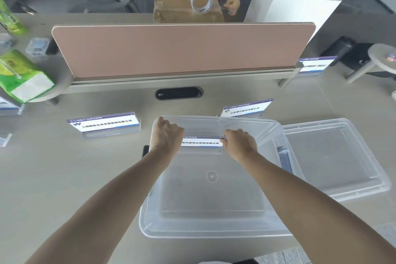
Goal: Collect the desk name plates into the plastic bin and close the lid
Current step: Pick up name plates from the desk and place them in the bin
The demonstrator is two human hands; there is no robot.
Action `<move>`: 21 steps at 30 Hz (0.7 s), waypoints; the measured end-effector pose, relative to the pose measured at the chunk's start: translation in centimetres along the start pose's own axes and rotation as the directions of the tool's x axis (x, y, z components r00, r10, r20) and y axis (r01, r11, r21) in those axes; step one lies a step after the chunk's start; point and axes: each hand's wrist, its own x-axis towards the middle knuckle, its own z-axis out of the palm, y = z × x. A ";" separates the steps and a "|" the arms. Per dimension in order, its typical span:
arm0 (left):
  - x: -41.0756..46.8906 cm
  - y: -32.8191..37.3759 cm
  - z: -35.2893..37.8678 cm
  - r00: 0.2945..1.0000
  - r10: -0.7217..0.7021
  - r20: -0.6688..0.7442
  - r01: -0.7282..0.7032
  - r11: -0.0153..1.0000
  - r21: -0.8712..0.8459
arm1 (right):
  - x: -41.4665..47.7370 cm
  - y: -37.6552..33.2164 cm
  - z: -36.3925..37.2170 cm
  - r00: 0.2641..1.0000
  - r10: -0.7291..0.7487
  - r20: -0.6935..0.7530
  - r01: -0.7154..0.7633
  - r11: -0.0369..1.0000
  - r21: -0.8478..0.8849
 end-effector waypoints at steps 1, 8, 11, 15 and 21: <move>0.0 0.1 0.0 1.000 -0.009 -0.002 0.009 1.000 -0.005 | 0.1 0.0 -0.1 1.000 -0.009 0.002 0.009 1.000 -0.008; 0.0 1.0 -0.7 0.993 -0.113 0.045 0.117 0.988 -0.102 | 0.3 0.5 0.4 0.996 0.000 0.092 -0.015 0.985 0.170; -0.1 0.9 -0.5 0.990 -0.130 0.062 0.134 0.988 -0.078 | 0.4 1.0 0.6 0.988 -0.041 0.149 0.006 0.974 0.226; -0.3 0.1 -0.5 0.990 -0.131 0.054 0.136 0.985 -0.103 | -0.1 0.6 0.8 0.972 -0.090 0.218 0.035 0.969 0.245; -0.5 -0.4 -3.2 0.994 -0.106 0.038 0.112 0.923 -0.368 | -1.5 0.3 -0.9 0.963 -0.106 0.248 0.040 0.965 0.258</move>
